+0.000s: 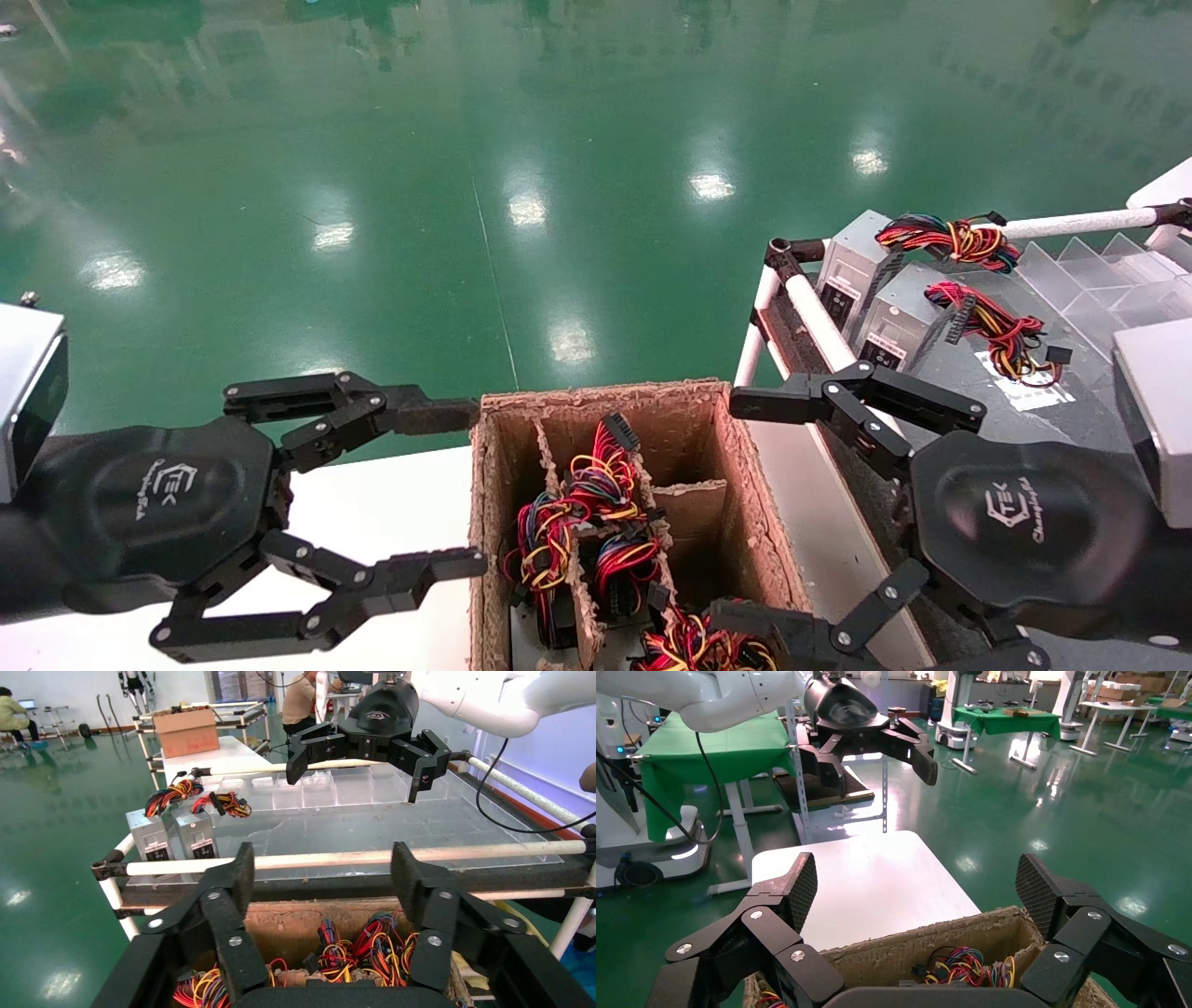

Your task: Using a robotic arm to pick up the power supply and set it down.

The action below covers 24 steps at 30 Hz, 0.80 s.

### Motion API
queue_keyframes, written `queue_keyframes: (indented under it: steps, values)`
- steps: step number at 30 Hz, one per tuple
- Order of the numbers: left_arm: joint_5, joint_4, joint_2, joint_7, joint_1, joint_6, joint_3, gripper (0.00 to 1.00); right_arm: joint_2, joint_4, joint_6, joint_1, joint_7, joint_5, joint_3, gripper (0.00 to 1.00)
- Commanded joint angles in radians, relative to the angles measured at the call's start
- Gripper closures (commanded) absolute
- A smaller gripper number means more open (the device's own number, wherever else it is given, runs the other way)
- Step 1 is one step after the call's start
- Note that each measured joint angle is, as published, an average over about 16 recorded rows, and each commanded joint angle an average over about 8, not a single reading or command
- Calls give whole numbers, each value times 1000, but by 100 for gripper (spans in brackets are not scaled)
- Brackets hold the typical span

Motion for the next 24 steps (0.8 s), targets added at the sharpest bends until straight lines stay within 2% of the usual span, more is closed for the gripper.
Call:
queue_keyframes:
  steps: [1,24]
  values:
    - [0,0,0,0,0,0,0,100,0,0,0,0,0,0,0,0]
    - [0,0,0,0,0,0,0,100,0,0,0,0,0,0,0,0]
